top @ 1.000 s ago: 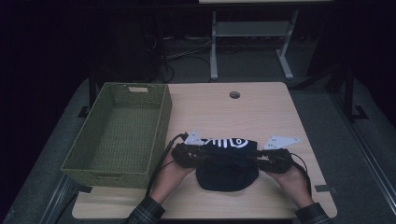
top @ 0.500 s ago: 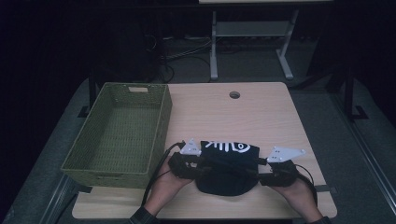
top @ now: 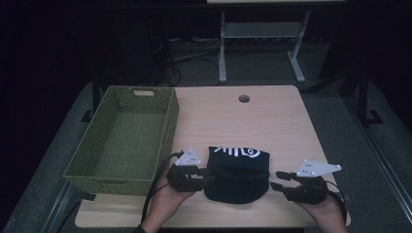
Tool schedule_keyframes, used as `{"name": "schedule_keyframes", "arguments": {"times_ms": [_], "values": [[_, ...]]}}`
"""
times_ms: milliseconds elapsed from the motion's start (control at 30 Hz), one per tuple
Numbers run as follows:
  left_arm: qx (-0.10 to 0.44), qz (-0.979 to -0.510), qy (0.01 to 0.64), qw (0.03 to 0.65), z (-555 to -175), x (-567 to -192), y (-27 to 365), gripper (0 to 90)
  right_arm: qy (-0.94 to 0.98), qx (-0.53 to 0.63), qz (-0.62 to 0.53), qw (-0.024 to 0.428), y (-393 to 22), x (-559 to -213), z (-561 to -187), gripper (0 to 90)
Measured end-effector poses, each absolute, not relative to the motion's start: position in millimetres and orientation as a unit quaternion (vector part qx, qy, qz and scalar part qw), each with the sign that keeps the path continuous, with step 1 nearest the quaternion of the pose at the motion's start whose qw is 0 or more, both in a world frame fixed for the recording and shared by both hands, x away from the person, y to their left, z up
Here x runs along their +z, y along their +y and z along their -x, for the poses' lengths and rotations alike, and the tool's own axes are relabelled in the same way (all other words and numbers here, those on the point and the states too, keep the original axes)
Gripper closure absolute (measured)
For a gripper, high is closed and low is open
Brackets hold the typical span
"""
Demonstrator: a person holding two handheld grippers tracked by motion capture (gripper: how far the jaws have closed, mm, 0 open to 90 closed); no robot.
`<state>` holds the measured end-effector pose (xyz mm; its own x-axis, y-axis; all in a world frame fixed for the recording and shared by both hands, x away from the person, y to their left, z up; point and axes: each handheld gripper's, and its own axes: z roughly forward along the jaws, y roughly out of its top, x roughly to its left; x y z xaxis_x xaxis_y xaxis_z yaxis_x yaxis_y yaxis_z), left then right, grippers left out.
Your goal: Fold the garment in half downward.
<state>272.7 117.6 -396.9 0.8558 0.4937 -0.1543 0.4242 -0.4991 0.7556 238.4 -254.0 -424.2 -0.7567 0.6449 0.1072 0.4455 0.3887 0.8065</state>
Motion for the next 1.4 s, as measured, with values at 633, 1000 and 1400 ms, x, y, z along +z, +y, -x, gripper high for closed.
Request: {"name": "schedule_keyframes", "arguments": {"times_ms": [633,1000,1400], "values": [[0.061,-0.855,0.313,0.409,-370,-406,84,84.1,0.841,0.442,-0.296,0.097,-228,-424,-281,89.5],[0.042,-0.879,0.302,0.367,-370,-434,65,84.5,0.872,0.416,-0.253,0.050,-202,-450,-255,89.8],[0.031,-0.899,0.276,0.338,-379,-454,52,90.0,0.890,0.398,-0.217,0.046,-171,-465,-237,90.0]]}}
